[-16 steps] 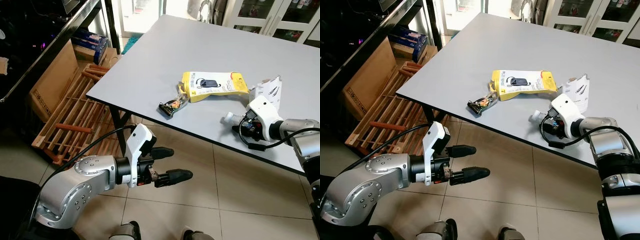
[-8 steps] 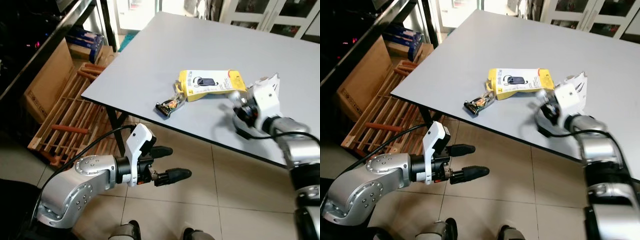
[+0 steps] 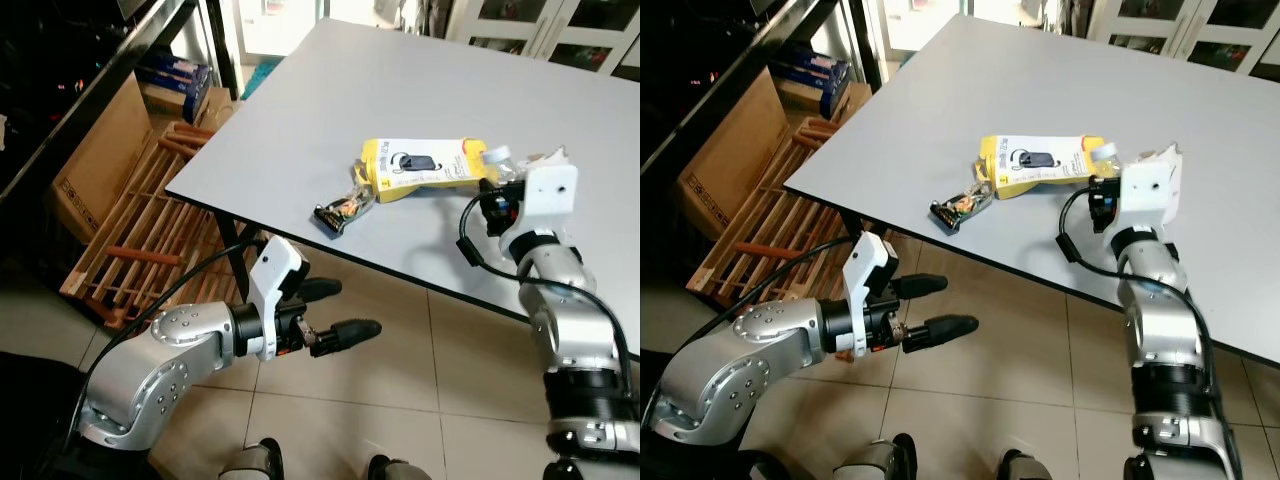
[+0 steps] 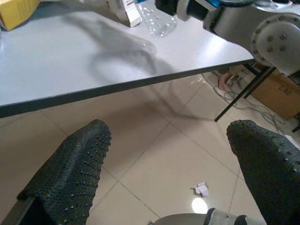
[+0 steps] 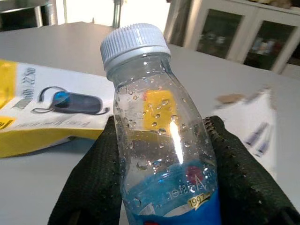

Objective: Picking trash to rubbish bin

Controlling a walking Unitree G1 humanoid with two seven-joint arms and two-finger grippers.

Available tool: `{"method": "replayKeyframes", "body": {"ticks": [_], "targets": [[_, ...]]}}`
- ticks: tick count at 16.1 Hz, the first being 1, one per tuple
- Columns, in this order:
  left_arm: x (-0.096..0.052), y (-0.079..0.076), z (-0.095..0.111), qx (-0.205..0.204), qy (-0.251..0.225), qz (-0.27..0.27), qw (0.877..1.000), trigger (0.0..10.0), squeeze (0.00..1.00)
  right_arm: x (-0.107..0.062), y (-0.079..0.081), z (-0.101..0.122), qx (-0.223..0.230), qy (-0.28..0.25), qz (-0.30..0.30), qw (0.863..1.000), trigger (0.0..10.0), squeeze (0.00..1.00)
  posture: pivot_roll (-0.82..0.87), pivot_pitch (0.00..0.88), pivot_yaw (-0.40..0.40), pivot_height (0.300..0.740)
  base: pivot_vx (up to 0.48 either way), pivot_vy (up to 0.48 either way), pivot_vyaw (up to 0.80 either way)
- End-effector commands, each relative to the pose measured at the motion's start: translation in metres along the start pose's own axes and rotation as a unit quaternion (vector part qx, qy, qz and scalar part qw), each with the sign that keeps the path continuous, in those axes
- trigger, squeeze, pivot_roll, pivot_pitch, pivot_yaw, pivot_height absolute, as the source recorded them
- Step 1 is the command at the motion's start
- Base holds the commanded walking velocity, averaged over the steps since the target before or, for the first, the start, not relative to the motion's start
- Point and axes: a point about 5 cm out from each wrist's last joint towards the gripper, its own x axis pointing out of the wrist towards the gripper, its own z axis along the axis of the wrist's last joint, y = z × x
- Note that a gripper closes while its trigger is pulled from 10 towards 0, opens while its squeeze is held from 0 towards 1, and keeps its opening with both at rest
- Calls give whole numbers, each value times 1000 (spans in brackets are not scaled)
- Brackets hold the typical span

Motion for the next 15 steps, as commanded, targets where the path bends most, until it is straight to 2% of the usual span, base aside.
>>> {"method": "replayKeyframes", "body": {"ticks": [1,4,5,6,8,9,13,15], "targets": [[-1,0,5,6,-10,3,1000,10000,0,-4,-6,4,8,-18,-30,999,10000,0,-3,109,24,740,0,0,0],[2,4,12,12,-41,22,999,10000,0,-5,-3,9,5,-42,-75,996,10000,0,-4,96,14,740,0,0,0],[5,11,20,23,-71,64,995,10000,0,-5,0,14,-5,-54,-81,995,10000,0,-2,88,3,740,0,0,0],[3,16,24,26,-104,120,987,10000,0,-5,3,17,-12,-63,-80,995,10000,0,-3,84,-4,740,0,0,0],[6,32,35,39,-143,190,971,10000,0,-6,11,19,-13,-67,-74,995,10000,0,-2,79,-16,740,0,0,0],[5,36,37,32,-158,219,962,10000,0,-8,14,20,-15,-72,-70,995,10000,0,-5,77,-19,740,0,0,0],[-5,50,37,65,-174,330,926,10000,0,-16,24,19,-17,-77,-59,995,10000,0,-1,76,-26,740,0,0,0],[-3,54,30,58,-175,364,913,10000,0,-26,35,18,-13,-77,-43,996,10000,0,-1,75,-28,740,0,0,0]]}}
